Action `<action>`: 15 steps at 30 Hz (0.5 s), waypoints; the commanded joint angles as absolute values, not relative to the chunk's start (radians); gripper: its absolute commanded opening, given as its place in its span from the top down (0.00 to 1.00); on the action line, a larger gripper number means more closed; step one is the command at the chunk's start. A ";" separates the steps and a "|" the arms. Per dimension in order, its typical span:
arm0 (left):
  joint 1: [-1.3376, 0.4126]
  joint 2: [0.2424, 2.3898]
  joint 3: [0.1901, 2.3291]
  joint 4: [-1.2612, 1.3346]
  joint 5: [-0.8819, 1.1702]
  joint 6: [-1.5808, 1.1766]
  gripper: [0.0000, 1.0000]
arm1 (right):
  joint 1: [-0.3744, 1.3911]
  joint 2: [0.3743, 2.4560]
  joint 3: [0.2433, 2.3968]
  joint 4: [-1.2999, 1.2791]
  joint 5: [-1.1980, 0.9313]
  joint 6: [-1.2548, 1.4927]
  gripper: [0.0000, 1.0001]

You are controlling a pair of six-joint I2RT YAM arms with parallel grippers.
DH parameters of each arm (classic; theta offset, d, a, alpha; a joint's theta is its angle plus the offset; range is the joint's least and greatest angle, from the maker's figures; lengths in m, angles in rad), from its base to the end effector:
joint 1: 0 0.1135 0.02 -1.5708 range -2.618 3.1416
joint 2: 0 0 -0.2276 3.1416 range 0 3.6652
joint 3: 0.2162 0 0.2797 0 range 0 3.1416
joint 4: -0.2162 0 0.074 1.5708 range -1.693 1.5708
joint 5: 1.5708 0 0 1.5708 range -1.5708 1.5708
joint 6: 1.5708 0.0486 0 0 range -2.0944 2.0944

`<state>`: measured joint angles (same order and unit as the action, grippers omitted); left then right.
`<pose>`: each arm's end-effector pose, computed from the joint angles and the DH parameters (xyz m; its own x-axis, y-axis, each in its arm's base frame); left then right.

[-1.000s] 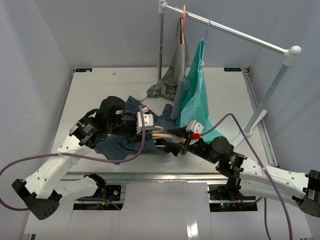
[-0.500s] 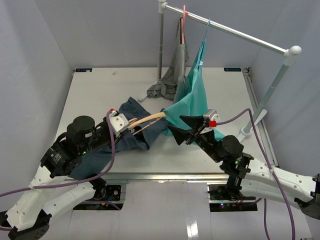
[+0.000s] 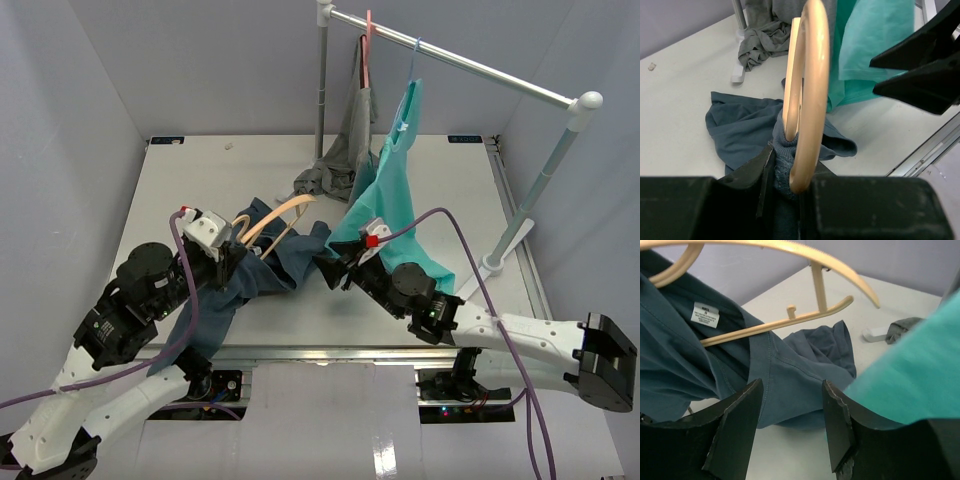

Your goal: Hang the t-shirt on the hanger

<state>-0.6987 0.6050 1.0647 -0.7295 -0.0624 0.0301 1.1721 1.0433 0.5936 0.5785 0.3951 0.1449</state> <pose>0.1314 -0.1064 0.3853 -0.1860 0.1955 -0.9629 0.6018 0.7973 0.0456 0.1319 0.2650 0.2607 -0.0521 0.2197 -0.9742 -0.7022 0.6856 0.1921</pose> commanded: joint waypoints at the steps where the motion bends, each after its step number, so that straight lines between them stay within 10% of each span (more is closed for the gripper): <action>1: -0.698 0.572 1.042 -0.673 -0.106 -0.055 1.00 | 1.215 1.167 0.682 0.681 0.452 0.156 0.44; 15: -0.698 0.520 1.027 -0.668 -0.116 -0.062 1.00 | 1.317 1.370 0.757 0.705 0.560 0.167 0.40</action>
<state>-0.6987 0.5322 1.0255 -0.7241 -0.0983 -0.0457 1.2878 1.3460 0.7163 0.6320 0.4921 0.1513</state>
